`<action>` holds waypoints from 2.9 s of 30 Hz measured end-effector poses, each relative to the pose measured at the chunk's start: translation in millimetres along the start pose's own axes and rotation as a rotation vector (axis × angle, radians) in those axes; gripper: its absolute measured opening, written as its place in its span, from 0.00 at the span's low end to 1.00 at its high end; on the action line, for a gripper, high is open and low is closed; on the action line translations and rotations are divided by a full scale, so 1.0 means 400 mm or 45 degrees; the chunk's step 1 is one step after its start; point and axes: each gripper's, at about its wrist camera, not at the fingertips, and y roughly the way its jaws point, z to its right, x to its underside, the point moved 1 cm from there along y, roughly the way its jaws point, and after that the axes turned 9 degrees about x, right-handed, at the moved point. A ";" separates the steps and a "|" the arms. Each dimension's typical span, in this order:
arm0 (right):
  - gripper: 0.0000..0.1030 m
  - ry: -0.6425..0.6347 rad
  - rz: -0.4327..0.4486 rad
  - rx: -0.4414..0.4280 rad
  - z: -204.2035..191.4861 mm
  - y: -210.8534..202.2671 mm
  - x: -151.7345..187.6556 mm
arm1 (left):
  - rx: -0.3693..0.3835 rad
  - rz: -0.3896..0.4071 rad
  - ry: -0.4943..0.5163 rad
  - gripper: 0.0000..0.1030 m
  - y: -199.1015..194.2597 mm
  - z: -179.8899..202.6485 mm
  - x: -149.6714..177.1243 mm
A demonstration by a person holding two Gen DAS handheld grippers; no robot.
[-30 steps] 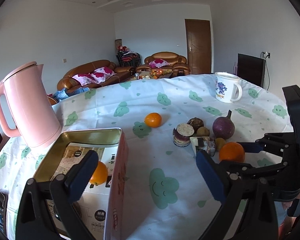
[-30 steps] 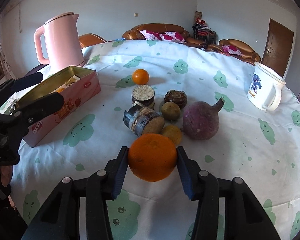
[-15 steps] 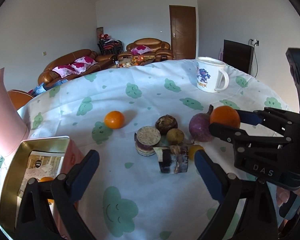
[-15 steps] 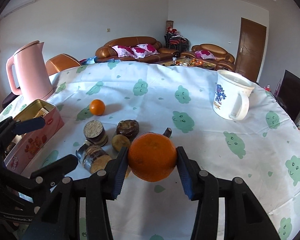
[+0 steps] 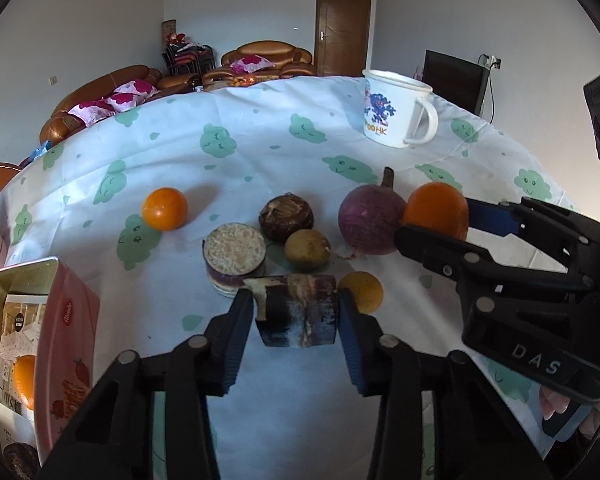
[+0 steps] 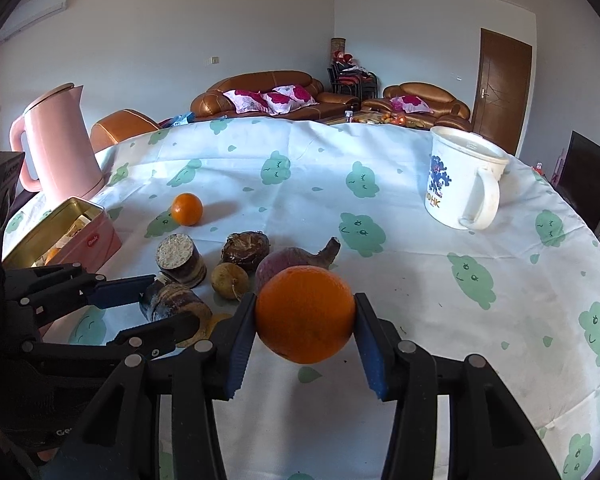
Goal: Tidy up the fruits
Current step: 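Grasp the dark jar with the left tool while the right tool holds the orange, then lift the jar with the left tool while the right tool holds the orange raised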
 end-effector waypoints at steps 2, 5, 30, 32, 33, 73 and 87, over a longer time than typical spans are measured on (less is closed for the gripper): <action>0.48 0.001 0.005 -0.002 0.001 -0.003 0.001 | 0.006 0.007 -0.011 0.42 -0.004 -0.004 0.001; 0.48 0.007 0.027 -0.009 0.003 -0.012 0.003 | 0.011 0.040 -0.020 0.42 -0.017 -0.007 0.002; 0.48 -0.036 0.146 -0.061 -0.012 -0.056 0.004 | -0.090 0.214 0.000 0.42 -0.077 -0.007 0.004; 0.48 -0.038 0.152 -0.061 -0.013 -0.059 0.004 | -0.098 0.226 0.001 0.42 -0.081 -0.006 0.004; 0.48 -0.038 0.155 -0.061 -0.012 -0.059 0.005 | -0.101 0.232 0.002 0.42 -0.083 -0.005 0.004; 0.48 -0.025 0.295 -0.073 -0.006 -0.112 0.011 | -0.157 0.436 -0.005 0.42 -0.159 0.000 0.027; 0.48 -0.016 0.345 -0.067 0.000 -0.131 0.017 | -0.175 0.485 -0.005 0.42 -0.176 0.000 0.033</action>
